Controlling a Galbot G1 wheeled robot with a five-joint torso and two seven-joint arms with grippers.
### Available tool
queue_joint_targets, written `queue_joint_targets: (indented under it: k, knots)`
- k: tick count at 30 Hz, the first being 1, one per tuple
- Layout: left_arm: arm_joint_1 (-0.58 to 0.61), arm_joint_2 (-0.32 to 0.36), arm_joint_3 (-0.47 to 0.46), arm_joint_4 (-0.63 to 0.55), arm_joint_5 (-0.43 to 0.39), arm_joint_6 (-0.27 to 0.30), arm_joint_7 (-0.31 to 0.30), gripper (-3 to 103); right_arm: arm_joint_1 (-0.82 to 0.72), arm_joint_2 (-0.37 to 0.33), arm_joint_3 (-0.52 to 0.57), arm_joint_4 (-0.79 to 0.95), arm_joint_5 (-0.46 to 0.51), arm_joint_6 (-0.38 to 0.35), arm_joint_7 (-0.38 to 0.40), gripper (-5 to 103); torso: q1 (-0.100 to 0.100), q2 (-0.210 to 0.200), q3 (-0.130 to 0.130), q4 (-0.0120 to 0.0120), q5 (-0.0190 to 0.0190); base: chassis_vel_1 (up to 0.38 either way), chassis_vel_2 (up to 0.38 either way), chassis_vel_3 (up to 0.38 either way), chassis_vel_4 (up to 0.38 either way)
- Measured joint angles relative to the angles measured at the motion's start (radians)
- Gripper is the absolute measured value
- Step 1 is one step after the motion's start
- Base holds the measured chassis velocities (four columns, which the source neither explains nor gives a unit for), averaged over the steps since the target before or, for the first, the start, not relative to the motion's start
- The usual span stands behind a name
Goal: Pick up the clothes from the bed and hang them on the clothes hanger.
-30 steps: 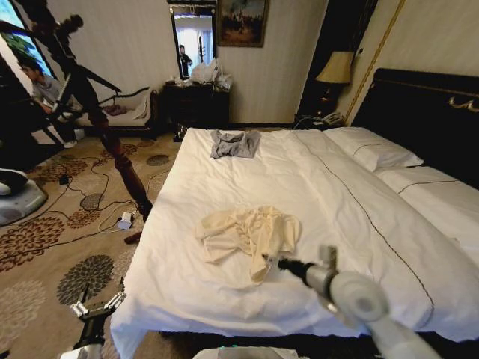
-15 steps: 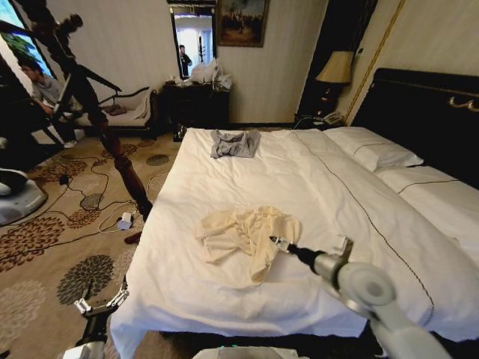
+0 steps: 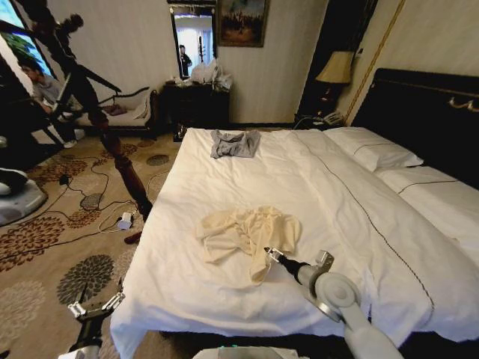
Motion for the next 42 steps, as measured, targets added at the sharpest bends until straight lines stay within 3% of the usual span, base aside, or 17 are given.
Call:
queue_joint_targets:
  k: [5, 8, 10, 11, 17, 20, 24, 25, 29, 30, 34, 35, 37, 40, 42]
  knots:
    - [-0.005, -0.001, 0.005, 0.005, 0.001, 0.0, 0.0, 100, -0.009, 0.018, -0.01, 0.009, -0.016, 0.001, -0.021, 79, 0.0, 0.0, 0.0, -0.0001, 0.0, 0.0, 0.0, 0.0, 0.0]
    - [-0.011, -0.001, 0.008, 0.013, 0.001, -0.001, -0.001, 100, -0.011, 0.022, -0.02, 0.019, -0.027, 0.001, -0.038, 62, 0.0, 0.0, 0.0, 0.0, 0.0, 0.0, 0.0, 0.0, 0.0]
    - [-0.012, -0.001, 0.008, 0.015, 0.001, -0.001, -0.001, 100, -0.01, 0.022, -0.025, 0.019, -0.034, 0.002, -0.042, 62, 0.0, 0.0, 0.0, -0.0001, -0.0001, 0.0, 0.0, 0.0, 0.0]
    - [-0.015, -0.001, 0.008, 0.019, 0.0, -0.001, -0.001, 100, -0.008, 0.021, -0.032, 0.017, -0.045, 0.005, -0.05, 57, 0.0, 0.0, 0.0, 0.0, 0.0, 0.0, 0.0, 0.0, 0.0]
    - [-0.026, 0.0, 0.008, 0.033, -0.002, -0.001, -0.002, 100, 0.0, -0.015, -0.054, 0.013, -0.095, 0.01, -0.098, 30, 0.0, 0.0, 0.0, 0.0, 0.0001, 0.0, 0.0, 0.0, 0.0]
    - [-0.028, 0.0, 0.008, 0.037, -0.003, -0.001, -0.003, 100, 0.001, -0.044, -0.06, 0.0, -0.154, 0.01, -0.135, 25, 0.0, 0.0, 0.0, 0.0, 0.0001, 0.0, 0.0, 0.0, 0.0]
    - [-0.033, 0.006, 0.008, 0.047, -0.015, -0.002, -0.004, 100, 0.028, -0.144, -0.057, -0.013, -0.254, 0.008, -0.181, 3, 0.0, 0.0, 0.0, -0.0001, 0.0004, 0.0, 0.0, 0.0, 0.0]
    - [-0.033, 0.006, 0.008, 0.047, -0.015, -0.002, -0.004, 100, 0.028, -0.144, -0.057, -0.013, -0.254, 0.008, -0.181, 3, 0.0, 0.0, 0.0, -0.0001, 0.0004, 0.0, 0.0, 0.0, 0.0]
    - [-0.042, 0.011, 0.007, 0.057, -0.029, -0.004, -0.007, 100, 0.073, -0.291, 0.008, 0.034, -0.347, 0.047, -0.296, 0, 0.0, 0.0, 0.0, 0.0, 0.0004, 0.0, 0.0, 0.0, 0.0]
    - [-0.042, 0.011, 0.007, 0.057, -0.029, -0.004, -0.007, 100, 0.073, -0.291, 0.008, 0.034, -0.347, 0.047, -0.296, 0, 0.0, 0.0, 0.0, 0.0, 0.0004, 0.0, 0.0, 0.0, 0.0]
    - [-0.058, 0.011, 0.016, 0.067, -0.037, -0.005, -0.009, 100, 0.126, -0.469, 0.093, 0.068, -0.46, 0.191, -0.512, 0, 0.0, 0.0, 0.0, 0.0, 0.0004, 0.0, 0.0, 0.0, 0.0]
    - [-0.062, 0.011, 0.02, 0.071, -0.038, -0.006, -0.01, 100, 0.151, -0.515, 0.123, 0.08, -0.463, 0.229, -0.56, 0, 0.0, 0.0, 0.0, -0.0001, 0.0002, 0.0, 0.0, 0.0, 0.0]
    - [-0.063, 0.011, 0.022, 0.072, -0.039, -0.007, -0.01, 100, 0.16, -0.526, 0.131, 0.085, -0.457, 0.238, -0.571, 0, 0.0, 0.0, 0.0, -0.0001, 0.0001, 0.0, 0.0, 0.0, 0.0]
    - [-0.071, 0.015, 0.03, 0.083, -0.045, -0.01, -0.012, 100, 0.249, -0.598, 0.201, 0.133, -0.305, 0.272, -0.605, 0, 0.0, 0.0, 0.0, 0.0002, 0.0, 0.0, 0.0, 0.0, 0.0]
    - [-0.074, 0.017, 0.031, 0.087, -0.047, -0.01, -0.012, 100, 0.271, -0.615, 0.22, 0.144, -0.259, 0.277, -0.605, 0, 0.0, 0.0, 0.0, 0.0001, 0.0, 0.0, 0.0, 0.0, 0.0]
